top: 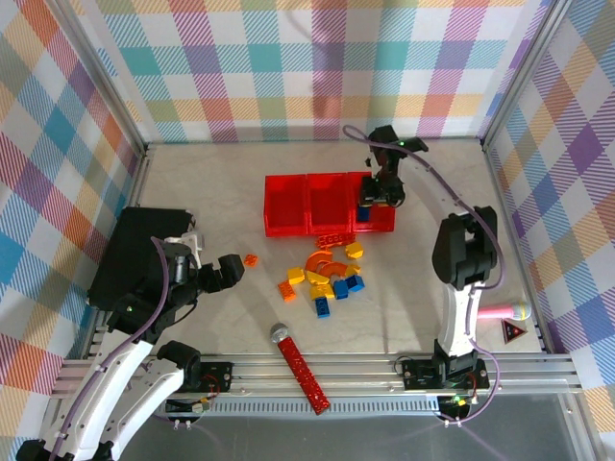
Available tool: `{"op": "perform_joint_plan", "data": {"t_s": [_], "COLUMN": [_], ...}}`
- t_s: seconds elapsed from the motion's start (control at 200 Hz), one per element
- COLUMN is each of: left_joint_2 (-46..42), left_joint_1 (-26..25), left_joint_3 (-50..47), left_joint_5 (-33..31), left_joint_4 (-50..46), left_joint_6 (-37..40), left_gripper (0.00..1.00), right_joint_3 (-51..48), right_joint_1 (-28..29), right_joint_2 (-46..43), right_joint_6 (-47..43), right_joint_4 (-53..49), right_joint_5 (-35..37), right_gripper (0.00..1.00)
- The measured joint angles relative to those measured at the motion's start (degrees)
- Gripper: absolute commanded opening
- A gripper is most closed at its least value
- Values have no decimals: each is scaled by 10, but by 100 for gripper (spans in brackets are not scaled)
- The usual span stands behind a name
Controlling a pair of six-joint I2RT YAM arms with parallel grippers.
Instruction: Sort the legos into containers by color
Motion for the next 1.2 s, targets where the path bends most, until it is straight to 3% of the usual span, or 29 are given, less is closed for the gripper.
{"op": "perform_joint_plan", "data": {"t_s": [0.18, 0.565, 0.875, 1.2], "left_joint_2": [-9, -11, -11, -11], "left_joint_1": [0, 0, -1, -3], "left_joint_3": [0, 0, 0, 0], "left_joint_5": [-2, -13, -12, -12], "left_joint_4": [0, 0, 0, 0], "left_joint_6": [0, -9, -9, -9], "left_gripper": [100, 100, 100, 100], "right_joint_3": [-64, -325, -417, -443], "right_joint_1": [17, 101, 156, 163], "right_joint_2": [-105, -268, -293, -266], "right_joint_6": [15, 81, 130, 151], "right_joint_4": [3, 17, 33, 80], "right_joint_5": [-7, -26, -47, -64], "right_gripper": [43, 48, 56, 65]}}
